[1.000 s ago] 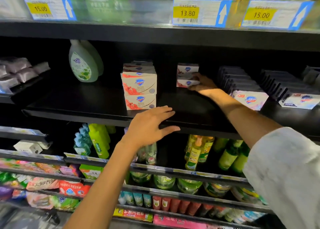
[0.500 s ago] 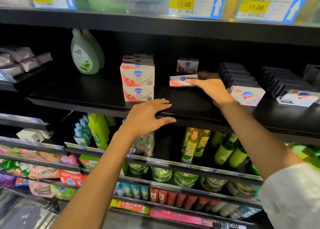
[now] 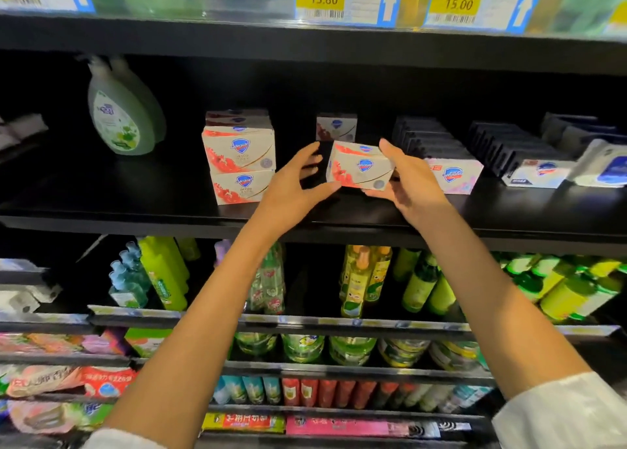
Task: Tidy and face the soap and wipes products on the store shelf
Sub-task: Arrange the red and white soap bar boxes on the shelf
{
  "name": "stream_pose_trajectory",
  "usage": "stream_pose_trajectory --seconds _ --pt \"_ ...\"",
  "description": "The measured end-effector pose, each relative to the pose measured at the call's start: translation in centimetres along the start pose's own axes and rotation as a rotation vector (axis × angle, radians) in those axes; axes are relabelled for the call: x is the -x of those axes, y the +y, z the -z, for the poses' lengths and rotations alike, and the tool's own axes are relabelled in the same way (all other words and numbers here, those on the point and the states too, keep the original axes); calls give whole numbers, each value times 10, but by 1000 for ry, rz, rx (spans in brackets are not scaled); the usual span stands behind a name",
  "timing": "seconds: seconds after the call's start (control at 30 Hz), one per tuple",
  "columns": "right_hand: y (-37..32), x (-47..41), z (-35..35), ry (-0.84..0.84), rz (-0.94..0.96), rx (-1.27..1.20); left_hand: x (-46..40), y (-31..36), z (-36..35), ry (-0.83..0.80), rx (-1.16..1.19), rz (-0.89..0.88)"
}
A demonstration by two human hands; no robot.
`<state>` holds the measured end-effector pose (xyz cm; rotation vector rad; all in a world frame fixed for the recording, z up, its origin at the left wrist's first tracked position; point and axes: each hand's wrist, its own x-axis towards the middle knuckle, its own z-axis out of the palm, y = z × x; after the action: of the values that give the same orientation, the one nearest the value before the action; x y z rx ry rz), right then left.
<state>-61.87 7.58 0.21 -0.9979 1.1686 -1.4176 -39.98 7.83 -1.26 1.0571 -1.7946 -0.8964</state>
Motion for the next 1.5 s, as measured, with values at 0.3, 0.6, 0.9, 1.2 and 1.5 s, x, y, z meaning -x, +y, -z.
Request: stream_pose_trajectory --seconds 0.3,0.6,0.9,1.2,1.5 --pt "3 2 2 -17 39 41 -25 -4 -6 5 425 56" --pt "5 8 4 -44 140 74 -24 -3 -8 -34 527 121" --pt "10 5 11 -108 223 102 -26 -3 -4 -96 718 228" --pt "8 2 1 -83 98 34 -29 -7 -4 -54 687 211" --pt "8 3 11 -100 127 95 -30 -11 -4 -116 603 124"
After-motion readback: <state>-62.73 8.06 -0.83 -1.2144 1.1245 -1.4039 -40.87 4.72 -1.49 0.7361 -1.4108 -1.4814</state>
